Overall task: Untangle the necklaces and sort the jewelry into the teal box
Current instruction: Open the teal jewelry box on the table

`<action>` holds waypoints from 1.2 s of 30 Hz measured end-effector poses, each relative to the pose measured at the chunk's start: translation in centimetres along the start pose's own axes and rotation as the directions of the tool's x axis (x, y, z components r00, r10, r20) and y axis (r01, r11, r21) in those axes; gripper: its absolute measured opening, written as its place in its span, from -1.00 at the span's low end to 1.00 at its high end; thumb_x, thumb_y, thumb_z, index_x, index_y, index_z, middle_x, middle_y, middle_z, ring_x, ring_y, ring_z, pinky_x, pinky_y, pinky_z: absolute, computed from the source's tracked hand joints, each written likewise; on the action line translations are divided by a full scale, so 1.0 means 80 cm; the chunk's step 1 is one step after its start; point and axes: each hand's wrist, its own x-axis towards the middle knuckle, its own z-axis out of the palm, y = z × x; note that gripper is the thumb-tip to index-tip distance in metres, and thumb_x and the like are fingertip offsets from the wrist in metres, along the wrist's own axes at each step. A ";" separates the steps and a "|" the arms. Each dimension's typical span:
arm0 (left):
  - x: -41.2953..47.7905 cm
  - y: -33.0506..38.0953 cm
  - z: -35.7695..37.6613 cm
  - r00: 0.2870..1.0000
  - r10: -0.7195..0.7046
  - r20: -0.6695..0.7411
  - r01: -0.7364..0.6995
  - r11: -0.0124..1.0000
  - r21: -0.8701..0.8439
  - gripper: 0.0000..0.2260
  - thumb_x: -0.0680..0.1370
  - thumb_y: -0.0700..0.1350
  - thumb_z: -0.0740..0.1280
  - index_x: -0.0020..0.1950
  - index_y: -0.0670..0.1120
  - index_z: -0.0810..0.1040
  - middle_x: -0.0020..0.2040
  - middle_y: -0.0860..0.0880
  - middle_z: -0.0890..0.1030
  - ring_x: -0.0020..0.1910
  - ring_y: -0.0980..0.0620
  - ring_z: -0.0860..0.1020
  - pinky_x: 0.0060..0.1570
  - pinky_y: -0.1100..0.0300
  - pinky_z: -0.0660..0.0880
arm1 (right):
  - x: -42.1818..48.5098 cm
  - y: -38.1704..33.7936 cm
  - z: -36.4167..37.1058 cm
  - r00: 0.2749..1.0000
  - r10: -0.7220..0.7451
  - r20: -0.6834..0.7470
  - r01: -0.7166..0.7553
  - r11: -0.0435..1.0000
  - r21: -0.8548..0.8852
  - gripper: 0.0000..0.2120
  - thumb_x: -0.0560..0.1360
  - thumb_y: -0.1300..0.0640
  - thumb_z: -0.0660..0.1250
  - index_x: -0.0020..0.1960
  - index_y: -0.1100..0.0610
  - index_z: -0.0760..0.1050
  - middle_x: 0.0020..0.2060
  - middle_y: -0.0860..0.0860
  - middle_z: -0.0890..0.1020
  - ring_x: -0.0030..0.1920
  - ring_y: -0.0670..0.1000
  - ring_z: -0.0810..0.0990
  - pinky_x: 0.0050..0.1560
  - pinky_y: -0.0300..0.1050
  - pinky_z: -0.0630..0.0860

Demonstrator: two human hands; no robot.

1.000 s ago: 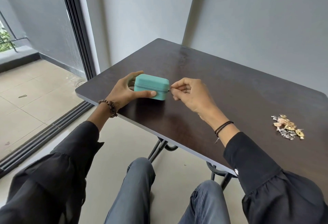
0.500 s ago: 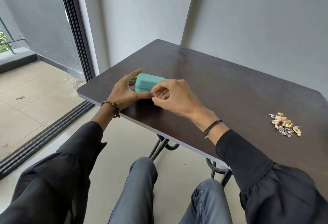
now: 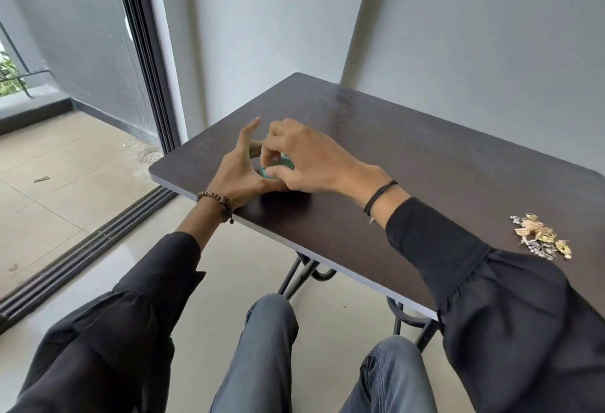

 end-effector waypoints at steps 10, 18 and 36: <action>0.011 -0.008 0.000 0.999 0.024 -0.033 -0.026 0.998 -0.057 0.47 0.11 0.05 0.71 0.52 0.01 -0.47 0.30 -0.02 0.48 0.26 0.29 0.48 0.24 0.57 0.28 | 0.053 -0.011 -0.004 0.981 0.144 0.127 -0.160 0.979 0.127 -0.91 0.45 0.05 0.42 -0.16 -0.02 0.71 -0.18 -0.11 0.69 0.05 -0.10 0.64 0.13 -0.18 0.52; 0.006 -0.004 0.002 0.999 0.041 -0.004 -0.041 0.995 -0.088 0.49 0.09 0.00 0.71 0.53 -0.04 -0.47 0.38 0.08 0.35 0.28 0.47 0.36 0.21 0.64 0.20 | 0.087 0.013 0.005 0.905 0.406 0.126 -0.424 0.878 0.222 -0.81 0.43 0.16 0.40 -0.05 0.22 0.72 -0.11 0.08 0.74 -0.16 -0.01 0.65 -0.27 -0.16 0.52; 0.008 -0.008 0.003 0.994 -0.004 0.111 0.014 0.996 -0.091 0.46 0.09 -0.05 0.73 0.56 0.06 -0.39 0.34 0.03 0.38 0.24 0.32 0.44 0.23 0.42 0.38 | 0.080 0.068 0.030 0.626 0.754 0.198 -0.678 0.401 0.616 -0.62 0.48 0.25 0.49 0.20 0.35 0.46 -0.05 0.18 0.59 -0.23 0.04 0.56 -0.48 -0.27 0.43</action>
